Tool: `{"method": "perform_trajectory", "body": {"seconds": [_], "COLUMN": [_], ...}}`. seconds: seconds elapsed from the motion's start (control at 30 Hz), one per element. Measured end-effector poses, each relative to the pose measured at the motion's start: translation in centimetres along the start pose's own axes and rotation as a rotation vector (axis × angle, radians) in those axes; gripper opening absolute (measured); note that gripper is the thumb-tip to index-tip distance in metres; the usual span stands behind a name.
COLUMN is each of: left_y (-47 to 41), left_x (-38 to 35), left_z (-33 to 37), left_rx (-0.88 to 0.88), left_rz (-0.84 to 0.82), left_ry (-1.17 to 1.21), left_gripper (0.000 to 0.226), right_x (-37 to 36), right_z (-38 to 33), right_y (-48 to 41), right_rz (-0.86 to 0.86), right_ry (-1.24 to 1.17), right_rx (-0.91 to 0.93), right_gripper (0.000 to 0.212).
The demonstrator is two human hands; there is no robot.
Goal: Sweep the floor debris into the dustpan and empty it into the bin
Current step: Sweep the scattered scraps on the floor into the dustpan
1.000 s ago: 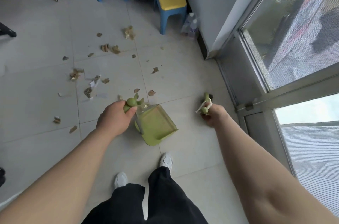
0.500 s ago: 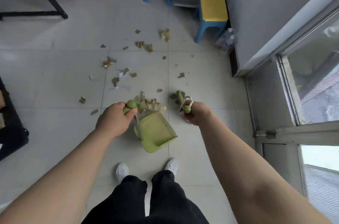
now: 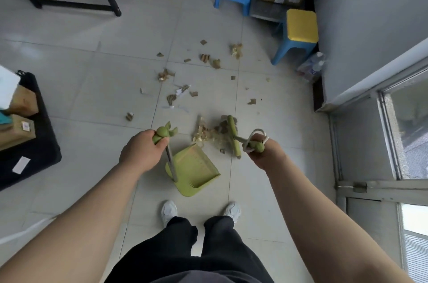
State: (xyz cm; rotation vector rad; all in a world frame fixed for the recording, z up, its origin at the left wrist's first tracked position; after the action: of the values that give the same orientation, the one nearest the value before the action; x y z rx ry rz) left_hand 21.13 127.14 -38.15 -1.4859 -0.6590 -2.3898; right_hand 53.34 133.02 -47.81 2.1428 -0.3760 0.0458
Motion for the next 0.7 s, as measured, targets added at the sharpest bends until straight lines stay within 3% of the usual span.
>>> {"method": "perform_trajectory", "body": {"seconds": [0.07, 0.13, 0.2, 0.43, 0.53, 0.63, 0.7], "left_y": [-0.2, -0.3, -0.4, -1.3, -1.4, -1.6, -1.8], "left_x": [1.0, 1.9, 2.8, 5.6, 6.5, 7.6, 8.2], "left_z": [-1.7, -3.4, -5.3, -12.5, -14.6, -16.5, -17.7], "left_rx": [-0.001, 0.004, 0.012, 0.066, 0.080, 0.094, 0.109], "left_rz": [-0.004, -0.006, 0.003, 0.043, 0.053, 0.074, 0.081], "left_ry": [0.008, 0.029, 0.049, 0.039, 0.032, 0.011, 0.015], "left_gripper": [0.029, 0.027, 0.028, 0.034, 0.034, 0.034, 0.034], "right_x": [-1.2, -3.2, -5.5, -12.7, -15.0, -16.7, -17.9], "right_z": [0.7, 1.0, 2.4, 3.6, 2.8, 1.7, 1.3], "right_y": [1.5, 2.2, 3.2, 6.2, 6.4, 7.0, 7.4], "right_rz": [0.157, 0.081, 0.044, 0.070, 0.053, -0.083, -0.095], "right_ry": [0.170, -0.021, -0.268, -0.633, -0.609, -0.632, -0.671], "right_rx": [0.042, 0.042, -0.132, -0.316, -0.244, -0.142, -0.106], "right_gripper": [0.023, 0.018, 0.016, 0.026, 0.048, 0.027, 0.029]}}
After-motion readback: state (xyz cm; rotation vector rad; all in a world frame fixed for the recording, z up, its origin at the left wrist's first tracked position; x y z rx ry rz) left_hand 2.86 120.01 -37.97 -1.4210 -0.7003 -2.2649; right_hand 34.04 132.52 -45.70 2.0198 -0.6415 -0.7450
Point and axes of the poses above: each hand's wrist, its own y-axis away from the middle knuckle, its own x-axis out of the back of the hand, z = x × y, the point moved 7 cm from there along -y, towards the middle knuckle, and after that the axes turned 11 degrees about z, right-handed, at the moved point
